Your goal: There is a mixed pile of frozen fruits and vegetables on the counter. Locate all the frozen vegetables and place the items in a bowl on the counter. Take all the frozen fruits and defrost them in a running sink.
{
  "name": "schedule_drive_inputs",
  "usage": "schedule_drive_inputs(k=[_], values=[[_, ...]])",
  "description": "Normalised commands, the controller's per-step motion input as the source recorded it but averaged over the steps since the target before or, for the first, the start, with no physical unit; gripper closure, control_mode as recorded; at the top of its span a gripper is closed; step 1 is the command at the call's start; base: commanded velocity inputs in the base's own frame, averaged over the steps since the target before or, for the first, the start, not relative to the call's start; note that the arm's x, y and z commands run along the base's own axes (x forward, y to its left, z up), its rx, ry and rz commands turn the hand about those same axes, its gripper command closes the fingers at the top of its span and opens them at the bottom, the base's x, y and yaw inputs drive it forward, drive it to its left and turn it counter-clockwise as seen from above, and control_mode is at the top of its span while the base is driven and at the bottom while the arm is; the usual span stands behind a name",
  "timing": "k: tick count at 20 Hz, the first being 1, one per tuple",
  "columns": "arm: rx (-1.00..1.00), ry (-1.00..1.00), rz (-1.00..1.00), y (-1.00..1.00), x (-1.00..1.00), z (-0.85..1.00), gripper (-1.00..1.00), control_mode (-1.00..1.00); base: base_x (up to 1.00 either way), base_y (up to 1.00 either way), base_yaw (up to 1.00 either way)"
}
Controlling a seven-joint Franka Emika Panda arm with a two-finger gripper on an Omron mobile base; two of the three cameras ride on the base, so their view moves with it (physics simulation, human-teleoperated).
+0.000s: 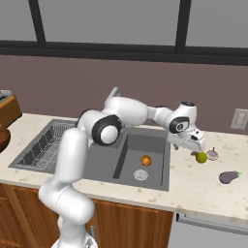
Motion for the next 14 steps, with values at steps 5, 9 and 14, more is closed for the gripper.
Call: schedule_drive_inputs(k=[5,9,14], values=[[0.01,0.02,0.01,-0.15,-0.09,0.14,-1.00,-1.00,0.00,0.00,0.00],[0.02,0.05,0.00,-0.18,-0.09,0.06,-1.00,-1.00,0.00,0.00,0.00],[0.03,0.03,0.00,-0.25,-0.02,-0.01,-1.00,-1.00,0.00,0.00,0.00]])
